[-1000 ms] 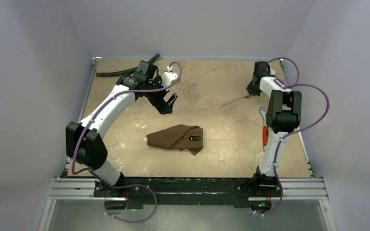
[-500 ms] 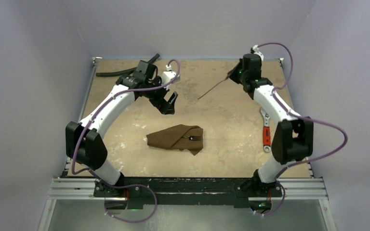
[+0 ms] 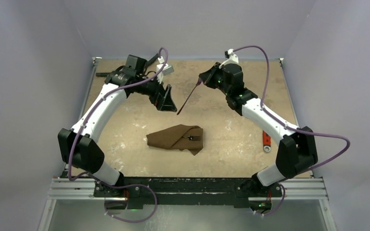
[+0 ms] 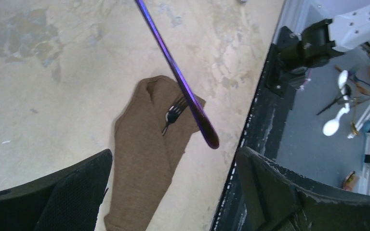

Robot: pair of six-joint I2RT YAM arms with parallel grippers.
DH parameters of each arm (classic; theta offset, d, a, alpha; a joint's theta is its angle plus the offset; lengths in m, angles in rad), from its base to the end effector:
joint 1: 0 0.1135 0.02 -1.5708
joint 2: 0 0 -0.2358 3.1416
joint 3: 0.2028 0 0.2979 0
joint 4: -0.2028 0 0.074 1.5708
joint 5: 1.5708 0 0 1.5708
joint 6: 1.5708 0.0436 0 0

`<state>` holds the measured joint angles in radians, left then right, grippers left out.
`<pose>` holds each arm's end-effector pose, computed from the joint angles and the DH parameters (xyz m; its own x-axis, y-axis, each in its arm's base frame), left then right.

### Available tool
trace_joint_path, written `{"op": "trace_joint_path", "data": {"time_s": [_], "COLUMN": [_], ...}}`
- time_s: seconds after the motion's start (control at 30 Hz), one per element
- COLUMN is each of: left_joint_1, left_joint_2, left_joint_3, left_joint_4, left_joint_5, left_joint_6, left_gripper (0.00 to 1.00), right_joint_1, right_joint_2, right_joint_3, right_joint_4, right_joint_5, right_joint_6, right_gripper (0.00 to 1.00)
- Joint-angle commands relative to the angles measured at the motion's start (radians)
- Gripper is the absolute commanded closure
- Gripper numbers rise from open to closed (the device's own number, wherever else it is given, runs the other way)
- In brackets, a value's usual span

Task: Fold the napkin into a case and place the utensils inside
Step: Reset both arms

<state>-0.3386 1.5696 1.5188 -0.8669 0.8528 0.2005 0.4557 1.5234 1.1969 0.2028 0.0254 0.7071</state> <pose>0.3443 -0.1561 0.3129 -0.6046 0.3518 -0.7146 0.7864 0.4066 -0.4651 0.3787 0.1843 0.2978 -0.3553 0.5491 -0.7565 -0.2453 0.7262 0.6423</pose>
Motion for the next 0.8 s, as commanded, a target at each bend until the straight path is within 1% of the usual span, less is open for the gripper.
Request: {"op": "trace_joint_path", "data": {"time_s": [0.0,0.1,0.2,0.27,0.33,0.4,0.43,0.47,0.5,0.53,0.57,0.63,0.67,0.73,0.77], "left_joint_1": [0.007,0.009,0.009,0.009,0.016,0.025,0.029,0.033,0.038,0.044,0.052,0.069,0.079,0.092,0.095], "left_joint_2": [-0.043,-0.027,-0.01,0.001,0.013,0.024,0.028,0.031,0.032,0.032,0.032,0.037,0.042,0.055,0.064], "left_joint_3": [0.006,0.004,-0.003,-0.005,0.004,0.015,0.02,0.025,0.027,0.027,0.027,0.028,0.032,0.044,0.052], "left_joint_4": [-0.04,-0.07,-0.091,-0.101,-0.11,-0.115,-0.117,-0.12,-0.125,-0.129,-0.138,-0.173,-0.205,-0.292,-0.337], "left_joint_5": [0.15,0.201,0.252,0.276,0.31,0.358,0.371,0.379,0.381,0.382,0.381,0.383,0.384,0.358,0.335], "left_joint_6": [0.022,0.023,0.015,0.012,0.004,-0.006,-0.009,-0.007,0.0,0.009,0.021,0.057,0.093,0.183,0.234], "left_gripper": [0.02,0.01,0.02,0.08,0.18,0.34,0.44,0.55,0.67,0.81,0.99,1.0,1.0,1.0,1.0], "right_joint_1": [0.022,0.061,0.101,0.128,0.159,0.19,0.206,0.219,0.236,0.242,0.246,0.247,0.247,0.233,0.209], "right_joint_2": [-0.081,-0.102,-0.131,-0.143,-0.149,-0.157,-0.164,-0.172,-0.181,-0.19,-0.199,-0.207,-0.206,-0.203,-0.203], "right_joint_3": [-0.007,-0.014,-0.064,-0.093,-0.111,-0.126,-0.137,-0.15,-0.162,-0.174,-0.186,-0.194,-0.192,-0.142,-0.107], "right_joint_4": [0.143,0.181,0.295,0.362,0.413,0.444,0.462,0.483,0.496,0.511,0.526,0.521,0.508,0.373,0.301], "right_joint_5": [-0.024,-0.002,0.026,0.054,0.091,0.133,0.151,0.171,0.19,0.199,0.196,0.16,0.127,-0.004,-0.077], "right_joint_6": [0.011,0.01,0.032,0.037,0.033,0.024,0.022,0.017,0.015,0.012,0.008,0.0,-0.012,-0.044,-0.081], "right_gripper": [1.0,1.0,1.0,1.0,1.0,1.0,1.0,1.0,1.0,1.0,1.0,1.0,0.95,0.67,0.57]}}
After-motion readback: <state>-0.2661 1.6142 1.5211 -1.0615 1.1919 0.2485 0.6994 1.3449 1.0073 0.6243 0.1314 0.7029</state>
